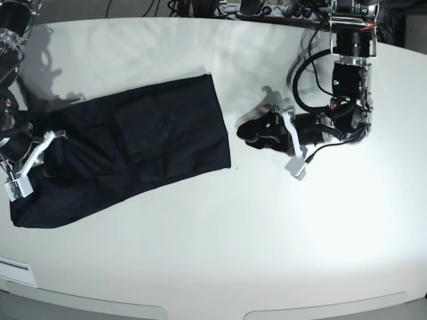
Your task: Fold the T-shirt properly
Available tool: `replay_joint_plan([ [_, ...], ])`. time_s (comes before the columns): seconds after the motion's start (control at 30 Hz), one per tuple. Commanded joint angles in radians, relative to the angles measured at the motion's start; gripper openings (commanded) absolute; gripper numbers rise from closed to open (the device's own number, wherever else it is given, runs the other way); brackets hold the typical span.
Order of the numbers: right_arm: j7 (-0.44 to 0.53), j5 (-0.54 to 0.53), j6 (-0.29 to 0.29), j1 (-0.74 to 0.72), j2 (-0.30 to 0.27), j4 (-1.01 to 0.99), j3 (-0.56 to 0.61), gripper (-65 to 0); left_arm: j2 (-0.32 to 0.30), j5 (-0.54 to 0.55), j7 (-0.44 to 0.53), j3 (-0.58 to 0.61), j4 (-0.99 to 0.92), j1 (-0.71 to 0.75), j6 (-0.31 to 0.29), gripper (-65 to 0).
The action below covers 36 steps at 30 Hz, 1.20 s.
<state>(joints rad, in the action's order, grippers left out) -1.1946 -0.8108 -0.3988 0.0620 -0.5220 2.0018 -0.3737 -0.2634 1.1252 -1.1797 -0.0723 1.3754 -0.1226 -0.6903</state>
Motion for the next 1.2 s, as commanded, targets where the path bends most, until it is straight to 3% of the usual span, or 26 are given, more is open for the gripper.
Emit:
replay_joint_plan([
  [0.0,0.012,-0.039,-0.003,-0.003,-0.005,0.034,-0.007,-65.0,-0.005,0.027,0.012,-0.003,0.016,-0.017,-0.008,-38.5],
  [0.07,-0.003,-0.103,-0.011,0.008,0.032,0.072,-0.007,-65.0,-0.005,0.027,0.012,-0.003,0.016,-0.011,-0.008,-38.5],
  [0.27,-0.058,-0.341,-0.119,0.035,0.157,0.162,-0.006,-65.0,-0.005,0.028,0.013,-0.002,0.016,-0.006,-0.008,-38.5],
  [0.37,-0.06,-0.395,-0.169,0.035,0.225,0.169,-0.006,-65.0,-0.005,0.028,0.024,0.0,0.016,-0.005,-0.008,-38.5],
  [0.57,-0.06,-0.402,-0.208,0.035,0.348,0.169,0.002,-65.0,-0.005,0.028,0.024,0.0,0.016,-0.005,-0.008,-38.5],
  [0.73,-0.059,-0.359,-0.271,0.056,0.405,0.168,0.092,-65.0,-0.005,0.036,0.027,0.0,0.016,-0.005,-0.008,-38.5],
  [0.77,-0.059,-0.346,-0.283,0.065,0.414,0.167,0.121,-61.9,-0.005,0.037,0.027,0.0,0.016,-0.006,-0.008,-38.5],
  [0.9,-0.061,-0.281,-0.299,0.085,0.401,0.141,0.305,-23.3,-0.013,0.035,0.027,0.0,0.016,-0.02,-0.008,-38.5],
  [0.93,-0.058,-0.248,-0.299,0.084,0.389,0.138,0.36,-18.2,-0.02,0.036,0.027,0.0,0.016,-0.027,-0.008,-38.5],
  [1.03,-0.002,-0.092,-0.299,0.075,0.368,0.138,0.505,-17.0,-0.051,0.036,0.027,-0.001,0.016,-0.054,-0.008,-38.5],
  [1.17,0.175,0.168,-0.299,0.071,0.345,0.137,0.622,-17.0,-0.108,0.04,0.027,-0.001,0.017,-0.092,-0.008,-38.5],
])
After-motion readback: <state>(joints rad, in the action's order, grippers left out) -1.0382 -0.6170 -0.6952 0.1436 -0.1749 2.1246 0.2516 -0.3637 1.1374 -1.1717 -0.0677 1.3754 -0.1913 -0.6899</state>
